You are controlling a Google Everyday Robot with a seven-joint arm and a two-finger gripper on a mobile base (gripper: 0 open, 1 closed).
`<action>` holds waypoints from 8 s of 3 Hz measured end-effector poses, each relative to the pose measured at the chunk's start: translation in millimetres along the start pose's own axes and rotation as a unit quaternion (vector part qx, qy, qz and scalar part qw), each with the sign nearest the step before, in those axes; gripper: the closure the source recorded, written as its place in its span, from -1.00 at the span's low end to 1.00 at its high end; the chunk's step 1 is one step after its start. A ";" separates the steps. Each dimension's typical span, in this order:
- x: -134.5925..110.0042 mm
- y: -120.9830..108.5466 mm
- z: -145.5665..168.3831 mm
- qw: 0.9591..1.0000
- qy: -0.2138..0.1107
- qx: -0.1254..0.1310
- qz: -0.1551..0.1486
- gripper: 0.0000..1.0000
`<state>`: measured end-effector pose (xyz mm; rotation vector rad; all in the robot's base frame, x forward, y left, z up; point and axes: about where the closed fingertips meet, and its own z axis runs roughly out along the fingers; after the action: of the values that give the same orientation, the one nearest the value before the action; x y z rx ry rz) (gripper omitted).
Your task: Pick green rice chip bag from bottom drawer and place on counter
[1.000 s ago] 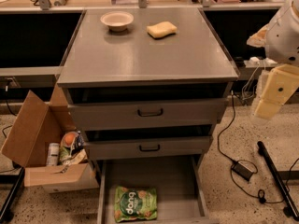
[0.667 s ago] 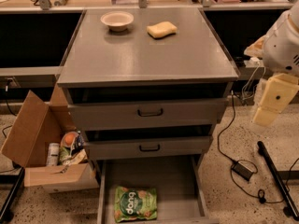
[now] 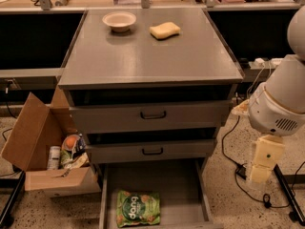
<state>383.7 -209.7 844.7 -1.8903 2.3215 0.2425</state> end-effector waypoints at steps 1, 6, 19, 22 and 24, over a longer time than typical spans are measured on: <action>0.0 0.0 0.0 1.000 0.000 0.000 0.000 -1.00; -15.8 -41.3 195.5 0.999 -0.038 -0.002 0.025 -1.00; -6.9 -159.7 702.3 0.994 -0.054 -0.098 -0.003 -1.00; -77.5 -141.1 744.7 0.980 -0.124 -0.111 -0.107 -1.00; -80.0 -138.2 764.6 0.977 -0.126 -0.138 -0.101 -0.02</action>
Offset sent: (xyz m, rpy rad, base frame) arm 0.0178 0.0289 -0.0671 -0.0099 0.0145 -0.0403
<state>539.3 0.5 108.7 -2.0583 1.9983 0.7679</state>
